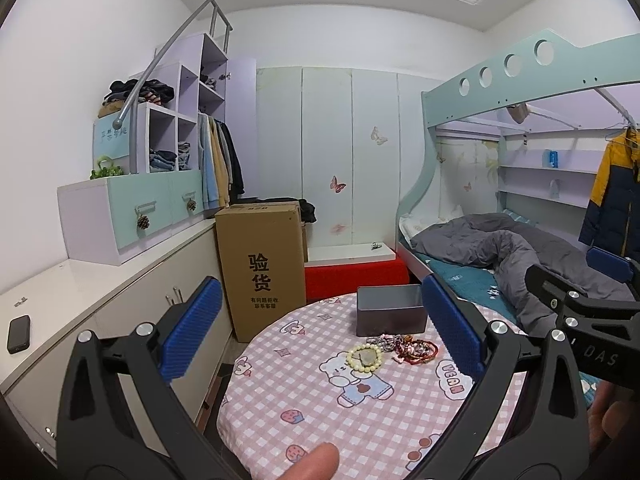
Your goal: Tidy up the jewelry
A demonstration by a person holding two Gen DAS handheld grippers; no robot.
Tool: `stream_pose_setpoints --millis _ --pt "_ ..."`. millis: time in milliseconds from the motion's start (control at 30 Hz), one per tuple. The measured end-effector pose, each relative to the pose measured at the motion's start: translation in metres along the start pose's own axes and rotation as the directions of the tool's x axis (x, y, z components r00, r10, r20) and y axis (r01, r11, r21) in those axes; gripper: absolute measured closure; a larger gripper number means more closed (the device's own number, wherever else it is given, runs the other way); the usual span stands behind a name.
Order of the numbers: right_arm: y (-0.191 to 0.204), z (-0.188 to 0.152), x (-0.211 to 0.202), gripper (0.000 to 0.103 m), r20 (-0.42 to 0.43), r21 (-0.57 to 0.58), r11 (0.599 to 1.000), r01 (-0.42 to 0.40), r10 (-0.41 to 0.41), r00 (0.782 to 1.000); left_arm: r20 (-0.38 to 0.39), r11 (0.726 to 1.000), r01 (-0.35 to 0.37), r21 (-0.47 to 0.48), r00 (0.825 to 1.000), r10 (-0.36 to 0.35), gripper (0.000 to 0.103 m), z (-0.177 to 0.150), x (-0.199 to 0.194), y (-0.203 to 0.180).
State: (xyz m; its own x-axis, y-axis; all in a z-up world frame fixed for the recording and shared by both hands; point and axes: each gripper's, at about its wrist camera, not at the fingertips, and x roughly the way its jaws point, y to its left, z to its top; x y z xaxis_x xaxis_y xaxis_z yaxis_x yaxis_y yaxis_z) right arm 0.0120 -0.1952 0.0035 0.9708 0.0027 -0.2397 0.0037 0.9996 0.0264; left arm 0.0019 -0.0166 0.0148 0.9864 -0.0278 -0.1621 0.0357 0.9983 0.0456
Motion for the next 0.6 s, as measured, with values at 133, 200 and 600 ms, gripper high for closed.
stream_pose_setpoints --millis 133,200,600 --pt "-0.001 0.003 0.003 0.008 0.006 -0.003 1.0 -0.001 0.001 1.0 -0.006 1.0 0.007 -0.004 1.0 -0.007 0.005 0.002 0.006 0.0" --pt "-0.002 0.005 0.004 0.008 0.009 -0.003 1.0 -0.001 0.001 1.0 -0.004 1.0 0.014 -0.011 1.0 -0.014 0.005 0.002 0.007 0.001" --pt "-0.002 0.003 0.01 0.008 0.002 -0.021 1.0 0.0 0.0 1.0 -0.019 1.0 0.015 -0.019 1.0 -0.015 0.005 -0.004 0.018 0.003"
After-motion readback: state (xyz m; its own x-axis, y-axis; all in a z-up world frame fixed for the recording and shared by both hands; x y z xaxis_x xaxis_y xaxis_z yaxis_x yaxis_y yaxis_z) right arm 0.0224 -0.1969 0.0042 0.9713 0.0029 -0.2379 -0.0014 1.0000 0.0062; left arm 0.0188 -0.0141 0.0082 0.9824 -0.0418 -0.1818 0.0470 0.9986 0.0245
